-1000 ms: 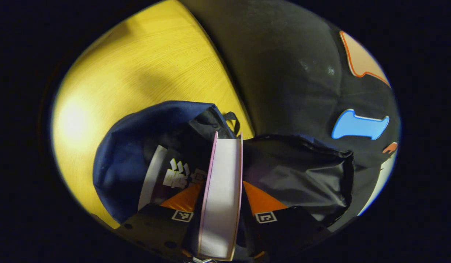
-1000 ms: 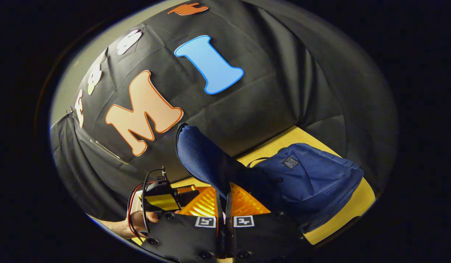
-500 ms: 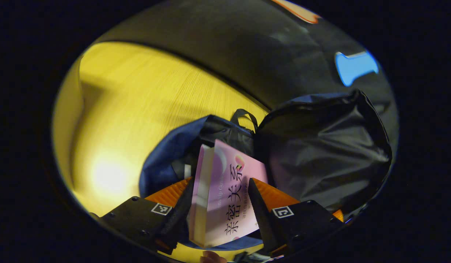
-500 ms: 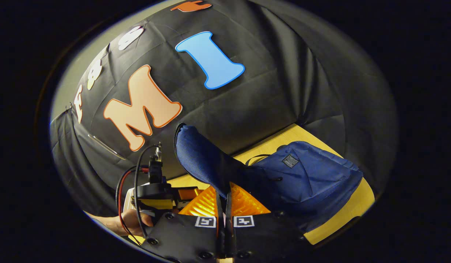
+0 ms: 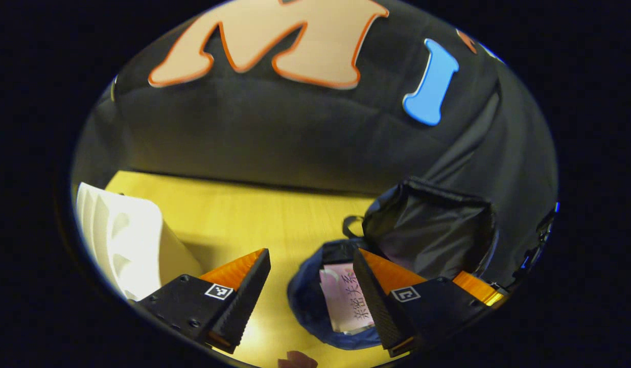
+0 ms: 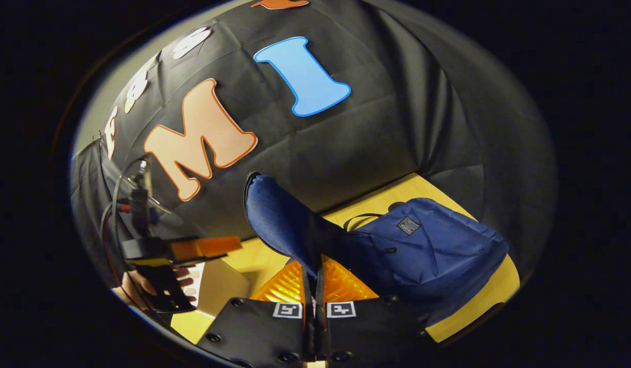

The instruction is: Open the schoolbag, grab two books from the bookshelf and put them into the schoolbag.

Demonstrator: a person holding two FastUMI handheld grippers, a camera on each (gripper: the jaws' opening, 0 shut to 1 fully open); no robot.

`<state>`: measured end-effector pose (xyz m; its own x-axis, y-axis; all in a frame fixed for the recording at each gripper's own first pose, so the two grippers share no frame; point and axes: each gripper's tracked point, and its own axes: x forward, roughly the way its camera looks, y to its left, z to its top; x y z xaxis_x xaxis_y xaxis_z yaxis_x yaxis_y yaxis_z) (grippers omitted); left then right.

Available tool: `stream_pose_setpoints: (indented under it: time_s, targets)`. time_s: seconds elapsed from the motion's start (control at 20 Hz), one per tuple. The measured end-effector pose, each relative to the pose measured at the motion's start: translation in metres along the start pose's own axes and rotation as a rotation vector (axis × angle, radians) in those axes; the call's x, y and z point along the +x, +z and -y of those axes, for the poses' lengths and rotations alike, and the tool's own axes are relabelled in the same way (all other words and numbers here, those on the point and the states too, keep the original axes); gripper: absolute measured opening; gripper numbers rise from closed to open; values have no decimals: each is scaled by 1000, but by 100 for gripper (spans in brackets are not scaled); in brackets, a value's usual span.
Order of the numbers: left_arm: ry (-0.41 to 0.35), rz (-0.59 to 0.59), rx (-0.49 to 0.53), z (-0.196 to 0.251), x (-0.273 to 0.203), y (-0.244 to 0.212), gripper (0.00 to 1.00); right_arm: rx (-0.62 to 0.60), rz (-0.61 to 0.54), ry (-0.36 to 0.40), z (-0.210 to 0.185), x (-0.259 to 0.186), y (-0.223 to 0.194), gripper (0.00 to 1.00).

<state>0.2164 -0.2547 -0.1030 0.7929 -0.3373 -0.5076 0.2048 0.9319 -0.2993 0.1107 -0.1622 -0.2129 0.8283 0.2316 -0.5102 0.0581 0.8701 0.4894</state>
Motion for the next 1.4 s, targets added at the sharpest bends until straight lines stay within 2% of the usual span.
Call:
stream_pose_setpoints:
  time_s: [0.2,0.3,0.45,0.55,0.6,0.7,0.75,0.85,1.0,1.15,1.35,1.4]
  targets:
    - [70,276,84,-21,-52,63,95,-32,-16,-10,-4,4,-8,5]
    - [107,354,103,-29,-69,74,94,-68,-24,-24,-5,2,-9,5]
    - [131,350,83,-34,-76,74,94,-95,-54,-52,-14,5,-20,11]
    - [144,328,50,-33,-71,75,95,-123,-66,-67,-23,5,-28,12]
    - [150,321,37,-33,-72,77,95,-146,-71,-73,-26,3,-31,17]
    - [164,315,22,-34,-76,79,95,-171,-79,-60,-42,5,-40,20]
    - [171,313,17,-33,-75,78,95,-183,-86,-50,-50,4,-42,28]
    - [179,315,10,-32,-78,81,95,-194,-87,11,-77,-2,-45,57]
    - [187,328,20,-32,-83,85,95,-276,-56,25,-104,-8,-44,100]
    - [212,353,50,-44,-105,88,96,-377,4,44,-140,-15,-28,100]
    - [222,386,84,-48,-126,93,96,-475,146,72,-195,-29,15,100]
    - [227,391,94,-50,-131,94,93,-494,177,70,-204,-32,23,100]
